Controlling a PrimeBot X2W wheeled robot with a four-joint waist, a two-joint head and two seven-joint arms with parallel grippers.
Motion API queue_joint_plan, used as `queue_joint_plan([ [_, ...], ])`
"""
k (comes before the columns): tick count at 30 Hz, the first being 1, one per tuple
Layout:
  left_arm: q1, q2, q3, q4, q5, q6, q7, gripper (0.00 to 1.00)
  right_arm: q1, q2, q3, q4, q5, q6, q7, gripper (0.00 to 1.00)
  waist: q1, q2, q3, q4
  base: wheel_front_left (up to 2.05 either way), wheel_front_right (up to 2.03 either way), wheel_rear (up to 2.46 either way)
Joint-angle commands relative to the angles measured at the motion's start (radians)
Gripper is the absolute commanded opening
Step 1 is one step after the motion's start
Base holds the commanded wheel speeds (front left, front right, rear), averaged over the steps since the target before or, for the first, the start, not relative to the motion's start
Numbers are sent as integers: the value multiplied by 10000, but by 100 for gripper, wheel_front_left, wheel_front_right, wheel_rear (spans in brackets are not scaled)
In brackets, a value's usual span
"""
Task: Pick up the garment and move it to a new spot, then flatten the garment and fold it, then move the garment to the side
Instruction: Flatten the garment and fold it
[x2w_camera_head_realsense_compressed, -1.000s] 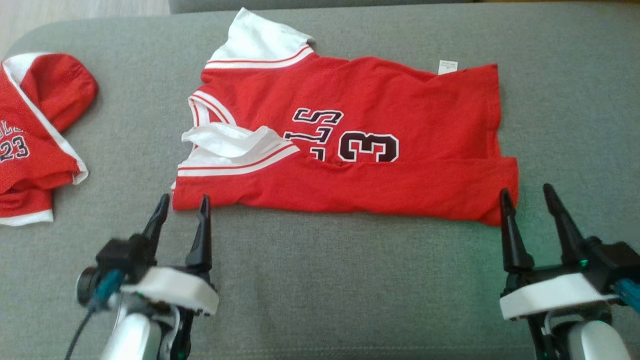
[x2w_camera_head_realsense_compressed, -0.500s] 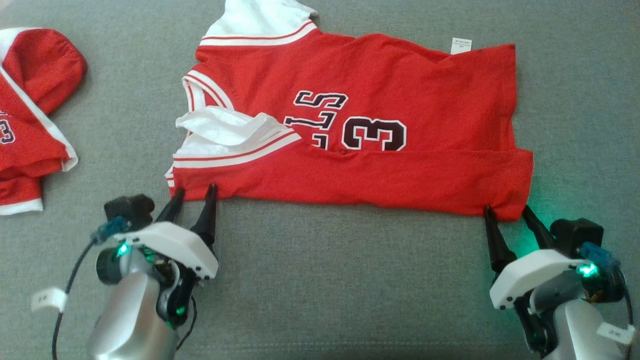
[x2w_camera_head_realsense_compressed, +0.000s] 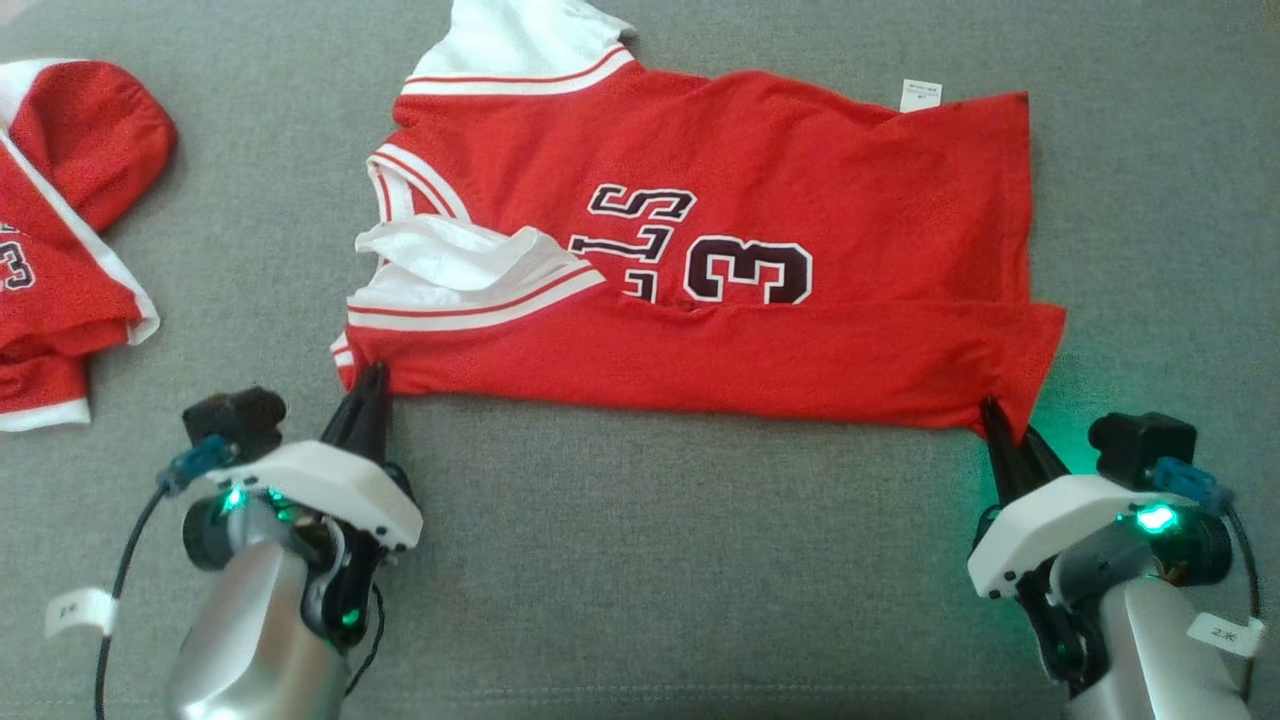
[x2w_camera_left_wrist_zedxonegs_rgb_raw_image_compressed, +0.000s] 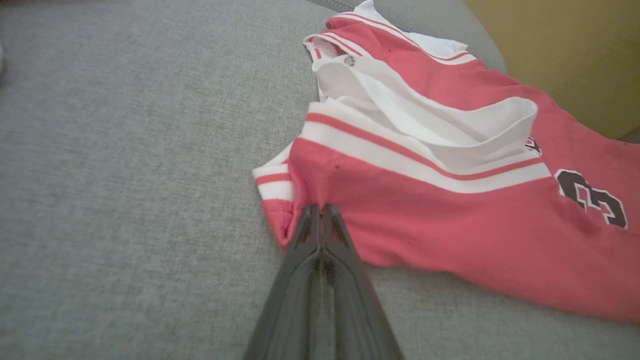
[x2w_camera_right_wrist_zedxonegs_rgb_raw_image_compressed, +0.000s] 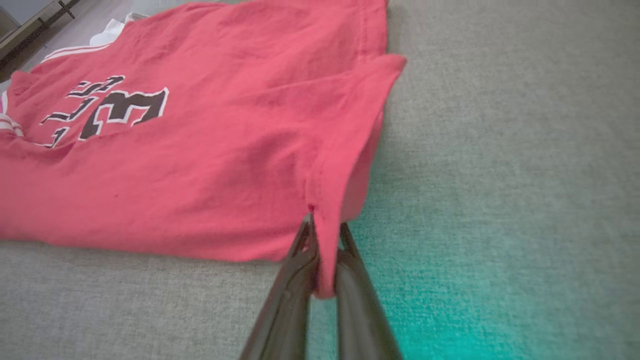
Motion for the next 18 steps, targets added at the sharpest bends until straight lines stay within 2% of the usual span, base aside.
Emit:
queue_joint_plan([
  [1, 104, 340, 302, -332, 44, 50, -141, 0, 21, -38, 205, -408, 58, 73, 7, 0, 0, 0, -71, 25, 0, 0, 0],
  [8, 1071, 542, 435, -1663, 32, 411, -288, 0, 660, -36, 1, -988, 221, 73, 224, 0, 0, 0, -423, 111, 0, 0, 0],
  [18, 3431, 671, 462, -4462, -87, 1309, 656, 0, 2024, -183, -319, -1895, 600, 73, 988, 0, 0, 0, -946, 143, 0, 0, 0],
])
